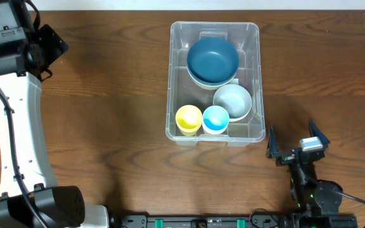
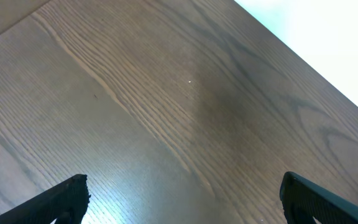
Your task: Pack container
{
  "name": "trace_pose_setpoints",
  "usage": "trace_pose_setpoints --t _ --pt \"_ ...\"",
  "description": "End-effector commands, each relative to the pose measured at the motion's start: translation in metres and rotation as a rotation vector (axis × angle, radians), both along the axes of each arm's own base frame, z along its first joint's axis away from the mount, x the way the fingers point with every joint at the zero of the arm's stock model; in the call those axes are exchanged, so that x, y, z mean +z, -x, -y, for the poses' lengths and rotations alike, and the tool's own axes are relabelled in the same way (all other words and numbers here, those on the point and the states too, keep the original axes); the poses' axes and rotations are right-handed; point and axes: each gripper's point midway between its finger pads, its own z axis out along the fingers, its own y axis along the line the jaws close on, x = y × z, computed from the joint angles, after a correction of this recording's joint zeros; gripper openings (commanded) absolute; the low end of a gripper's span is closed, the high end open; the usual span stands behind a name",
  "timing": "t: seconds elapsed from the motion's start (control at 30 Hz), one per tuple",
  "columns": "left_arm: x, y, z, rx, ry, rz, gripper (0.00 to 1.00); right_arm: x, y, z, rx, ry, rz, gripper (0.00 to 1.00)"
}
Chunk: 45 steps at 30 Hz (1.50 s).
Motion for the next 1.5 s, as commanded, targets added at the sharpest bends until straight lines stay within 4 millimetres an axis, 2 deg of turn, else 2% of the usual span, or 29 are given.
trace_pose_setpoints --t 0.0,0.27,1.47 --pt "0.004 0.002 -0.003 0.000 -0.018 0.000 0.98 -0.005 0.000 0.000 0.001 -0.003 -0.019 0.99" --pt "0.004 0.002 -0.003 0.000 -0.018 0.001 0.98 -0.031 0.000 0.000 0.000 -0.002 -0.126 0.99" --pt "0.004 0.002 -0.003 0.000 -0.018 0.000 0.98 -0.031 0.000 0.000 0.000 -0.003 -0.126 0.99"
